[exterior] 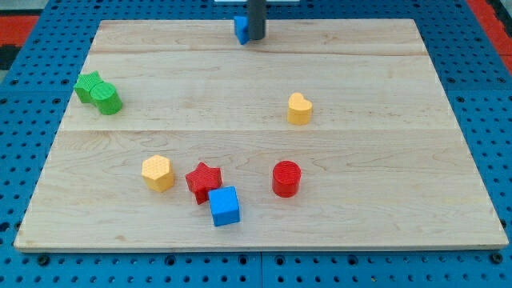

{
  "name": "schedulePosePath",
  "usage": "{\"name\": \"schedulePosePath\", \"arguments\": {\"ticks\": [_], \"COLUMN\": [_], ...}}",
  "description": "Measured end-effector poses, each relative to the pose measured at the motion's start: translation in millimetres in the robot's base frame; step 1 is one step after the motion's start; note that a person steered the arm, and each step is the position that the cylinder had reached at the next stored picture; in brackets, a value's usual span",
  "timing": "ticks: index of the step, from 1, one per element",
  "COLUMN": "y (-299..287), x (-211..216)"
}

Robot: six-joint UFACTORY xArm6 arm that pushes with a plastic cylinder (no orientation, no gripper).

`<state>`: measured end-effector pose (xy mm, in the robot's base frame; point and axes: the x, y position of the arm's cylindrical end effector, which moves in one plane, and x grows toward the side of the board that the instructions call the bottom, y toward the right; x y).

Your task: Slide the blue cube into the bottom side of the blue triangle

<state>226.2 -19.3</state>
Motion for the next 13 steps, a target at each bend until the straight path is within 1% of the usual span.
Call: {"name": "schedulePosePath", "arguments": {"ticks": [1,2,3,4,5,6,7,8,10,11,12,13], "y": [27,61,120,214,235,203,158,146,-11,2,-16,-32], "x": [34,117,157,203,309,376,392,393,392,367,344,378]}}
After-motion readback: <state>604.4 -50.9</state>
